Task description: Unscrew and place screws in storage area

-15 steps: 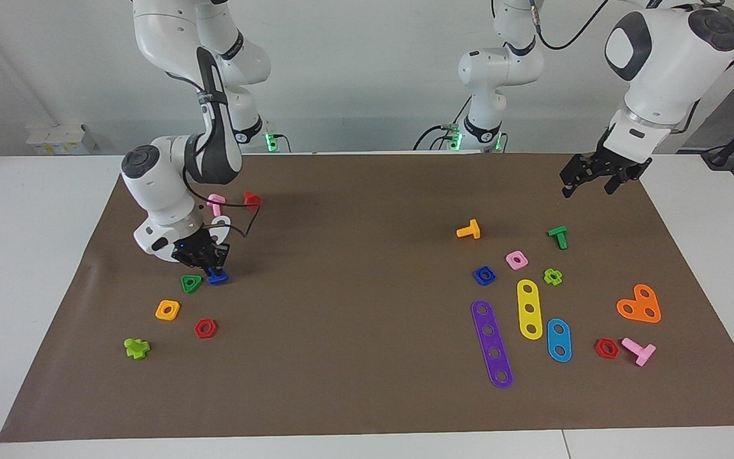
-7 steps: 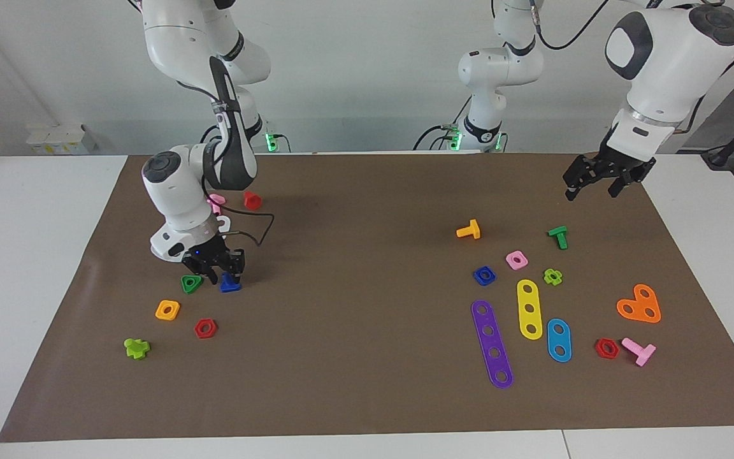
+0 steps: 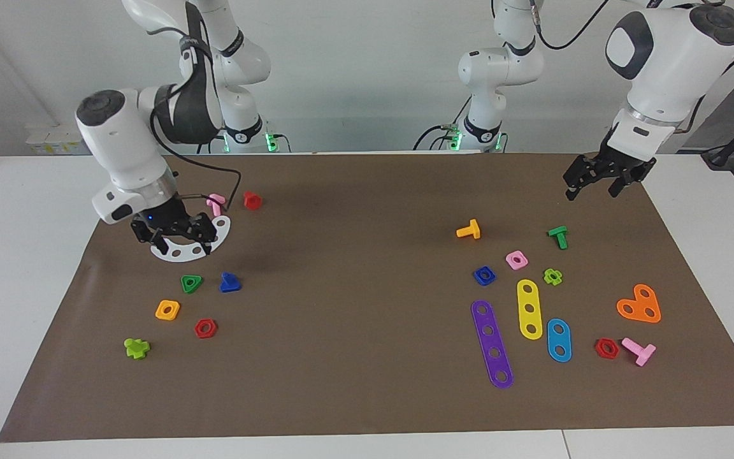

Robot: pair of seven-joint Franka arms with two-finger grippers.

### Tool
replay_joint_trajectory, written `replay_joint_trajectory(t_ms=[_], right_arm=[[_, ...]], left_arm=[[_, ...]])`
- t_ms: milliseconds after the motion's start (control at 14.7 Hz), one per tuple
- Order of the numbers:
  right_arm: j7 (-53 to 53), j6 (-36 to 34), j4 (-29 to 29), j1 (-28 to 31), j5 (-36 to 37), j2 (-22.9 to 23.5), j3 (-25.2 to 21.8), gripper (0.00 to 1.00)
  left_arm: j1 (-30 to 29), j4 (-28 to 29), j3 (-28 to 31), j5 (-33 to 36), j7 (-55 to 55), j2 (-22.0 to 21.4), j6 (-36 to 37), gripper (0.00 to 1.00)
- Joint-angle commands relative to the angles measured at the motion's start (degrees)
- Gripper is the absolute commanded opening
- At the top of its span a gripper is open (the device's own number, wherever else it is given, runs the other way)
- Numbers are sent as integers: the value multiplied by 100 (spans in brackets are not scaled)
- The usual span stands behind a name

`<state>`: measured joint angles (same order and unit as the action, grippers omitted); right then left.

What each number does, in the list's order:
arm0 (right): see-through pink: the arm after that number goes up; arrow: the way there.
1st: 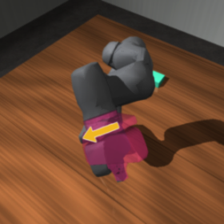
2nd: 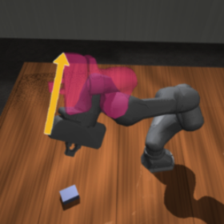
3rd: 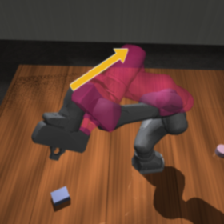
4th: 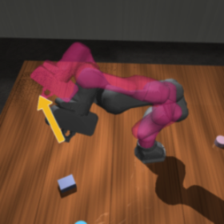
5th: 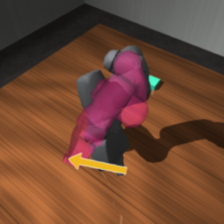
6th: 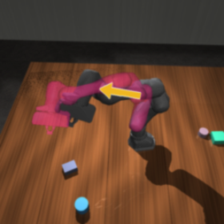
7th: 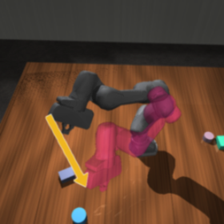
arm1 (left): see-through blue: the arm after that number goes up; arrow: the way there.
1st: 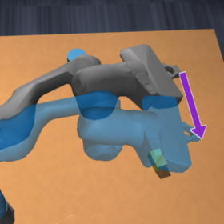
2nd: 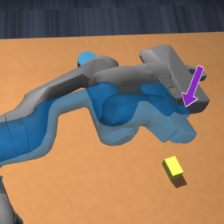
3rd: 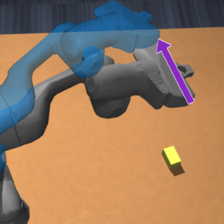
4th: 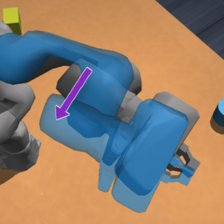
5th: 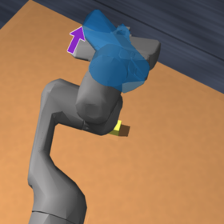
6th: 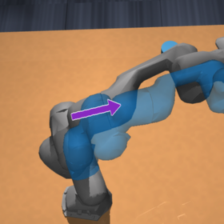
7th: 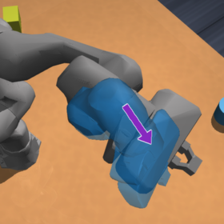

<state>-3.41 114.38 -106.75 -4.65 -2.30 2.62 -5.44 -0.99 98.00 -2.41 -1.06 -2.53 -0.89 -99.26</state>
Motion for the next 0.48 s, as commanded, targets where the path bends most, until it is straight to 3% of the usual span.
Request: replay_joint_trajectory(t_ms=[0, 271, 407], right_arm=[[-273, -1177, 785, 35, 195, -69, 25, 100], [-265, -2698, 1910, 70, 432, -87, 51, 100], [-221, -2719, 1904, 87, 424, -104, 43, 100]], left_arm=[[-7, 175, 4, 114, -19, -158, -50, 100], [-7, 175, 4, 114, -19, -158, -50, 100], [-7, 175, 4, 114, -19, -158, -50, 100]])
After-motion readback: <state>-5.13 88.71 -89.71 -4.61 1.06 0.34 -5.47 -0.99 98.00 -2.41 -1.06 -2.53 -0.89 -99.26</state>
